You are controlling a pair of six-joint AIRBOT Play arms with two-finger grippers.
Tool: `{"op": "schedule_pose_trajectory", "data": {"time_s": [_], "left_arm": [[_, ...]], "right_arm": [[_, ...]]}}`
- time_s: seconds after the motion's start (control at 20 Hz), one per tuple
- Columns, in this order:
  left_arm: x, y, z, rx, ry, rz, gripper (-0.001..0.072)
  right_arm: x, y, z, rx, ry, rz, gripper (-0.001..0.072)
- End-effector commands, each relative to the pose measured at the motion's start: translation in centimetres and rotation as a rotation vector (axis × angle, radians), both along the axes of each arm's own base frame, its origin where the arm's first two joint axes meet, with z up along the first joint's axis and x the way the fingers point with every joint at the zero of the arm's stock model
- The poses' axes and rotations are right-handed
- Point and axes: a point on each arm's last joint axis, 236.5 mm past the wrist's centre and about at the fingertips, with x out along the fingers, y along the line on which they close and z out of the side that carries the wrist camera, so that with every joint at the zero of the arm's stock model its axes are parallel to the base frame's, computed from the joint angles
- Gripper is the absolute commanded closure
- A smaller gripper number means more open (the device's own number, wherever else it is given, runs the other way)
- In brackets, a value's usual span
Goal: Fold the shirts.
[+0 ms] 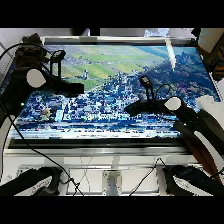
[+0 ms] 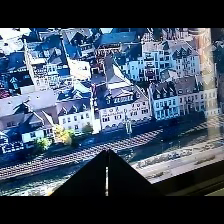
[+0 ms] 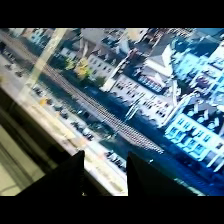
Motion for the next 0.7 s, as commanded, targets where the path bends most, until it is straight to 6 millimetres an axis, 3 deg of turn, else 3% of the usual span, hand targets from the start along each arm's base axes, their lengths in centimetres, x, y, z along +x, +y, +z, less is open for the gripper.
{"op": "schedule_pose_trajectory", "data": {"time_s": [0.0, 0.1, 0.15, 0.65], "left_arm": [[0.0, -1.1, 0.6, -0.057, -0.003, 0.000, 0.0695], [0.7, -1.3, 1.0, -0.072, -0.034, 0.009, 0.0695], [1.1, -1.3, 1.3, -0.076, -0.051, 0.015, 0.0695], [1.6, -1.7, 1.8, -0.099, -0.076, 0.016, 0.0695]], "right_arm": [[-7.6, 2.1, 1.2, 0.094, 0.239, 0.220, 0.0415], [-10.6, 2.1, 1.7, 0.107, 0.325, 0.316, 0.0414], [-10.9, 2.0, 1.7, 0.108, 0.334, 0.325, 0.0414], [-7.8, 2.5, 1.6, 0.129, 0.314, 0.169, 0.0414]]}}
